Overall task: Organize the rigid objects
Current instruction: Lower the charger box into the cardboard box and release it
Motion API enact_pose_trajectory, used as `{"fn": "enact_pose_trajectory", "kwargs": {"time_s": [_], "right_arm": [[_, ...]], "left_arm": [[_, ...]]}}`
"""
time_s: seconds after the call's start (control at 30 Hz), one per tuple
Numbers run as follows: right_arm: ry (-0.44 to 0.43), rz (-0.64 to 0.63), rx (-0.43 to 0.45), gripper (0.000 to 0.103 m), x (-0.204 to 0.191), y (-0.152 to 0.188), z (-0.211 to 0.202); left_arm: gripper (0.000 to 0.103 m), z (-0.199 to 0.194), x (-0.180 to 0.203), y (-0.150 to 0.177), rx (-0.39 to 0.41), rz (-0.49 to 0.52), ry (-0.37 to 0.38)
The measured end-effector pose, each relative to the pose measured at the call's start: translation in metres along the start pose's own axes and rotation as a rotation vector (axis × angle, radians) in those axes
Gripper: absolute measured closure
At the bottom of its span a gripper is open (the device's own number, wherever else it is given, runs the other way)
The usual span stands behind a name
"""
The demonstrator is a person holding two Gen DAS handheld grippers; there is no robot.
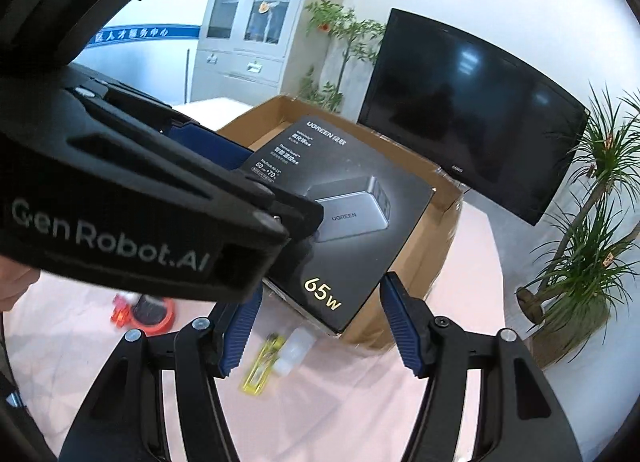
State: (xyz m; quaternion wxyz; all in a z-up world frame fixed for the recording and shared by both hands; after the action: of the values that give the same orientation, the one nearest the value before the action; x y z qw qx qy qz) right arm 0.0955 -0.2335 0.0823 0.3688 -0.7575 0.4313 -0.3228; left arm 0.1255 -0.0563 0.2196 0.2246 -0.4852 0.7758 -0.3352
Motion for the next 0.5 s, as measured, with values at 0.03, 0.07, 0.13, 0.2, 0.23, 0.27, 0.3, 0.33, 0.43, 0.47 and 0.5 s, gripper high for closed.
{"fn": "enact_pose_trajectory", "kwargs": {"time_s": [0.03, 0.07, 0.13, 0.2, 0.23, 0.27, 0.3, 0.33, 0.43, 0.47, 0.5], "right_arm": [[0.001, 0.004, 0.003, 0.044, 0.003, -0.005, 0.002], [0.004, 0.007, 0.005, 0.044, 0.007, -0.008, 0.003], [0.008, 0.012, 0.003, 0.044, 0.014, -0.016, 0.01], [0.003, 0.021, -0.009, 0.044, 0.021, -0.022, 0.021], [0.0, 0.024, -0.018, 0.044, 0.026, -0.025, 0.029], [-0.004, 0.026, -0.022, 0.044, 0.03, -0.028, 0.032], [-0.006, 0.031, -0.028, 0.044, 0.034, -0.03, 0.038], [-0.008, 0.039, -0.033, 0.044, 0.037, -0.031, 0.045], [-0.014, 0.068, -0.045, 0.044, 0.047, -0.034, 0.064], [-0.015, 0.076, -0.054, 0.044, 0.05, -0.034, 0.072], [-0.014, 0.081, -0.06, 0.044, 0.051, -0.035, 0.077]], "left_arm": [[0.046, 0.001, 0.0, -0.007, 0.004, 0.003, -0.002], [0.046, 0.005, -0.003, -0.017, 0.01, 0.008, -0.003], [0.046, 0.014, -0.006, -0.031, 0.004, 0.015, -0.01], [0.046, 0.027, -0.011, -0.04, -0.011, 0.017, -0.006], [0.046, 0.036, -0.015, -0.045, -0.021, 0.013, -0.003], [0.046, 0.044, -0.018, -0.051, -0.032, 0.013, 0.001], [0.046, 0.053, -0.022, -0.056, -0.038, 0.01, 0.005], [0.046, 0.061, -0.025, -0.059, -0.044, 0.005, 0.009], [0.046, 0.087, -0.034, -0.067, -0.064, -0.03, 0.015], [0.046, 0.096, -0.036, -0.069, -0.069, -0.037, 0.014], [0.046, 0.106, -0.039, -0.071, -0.075, -0.042, 0.015]]}}
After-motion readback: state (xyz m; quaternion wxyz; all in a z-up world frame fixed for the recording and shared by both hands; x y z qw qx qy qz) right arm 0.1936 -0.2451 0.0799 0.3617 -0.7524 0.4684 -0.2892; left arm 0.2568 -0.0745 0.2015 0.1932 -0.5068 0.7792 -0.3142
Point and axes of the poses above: each gripper's, at about its wrist camera, not at the fingertips, and z roughly the way its jaws point, x to its right, y to its underside, the point moved 3 cm from there along z, roughly the way its jaws point, and after that the axes turned 8 degrees about z, right-handed, at the moved point
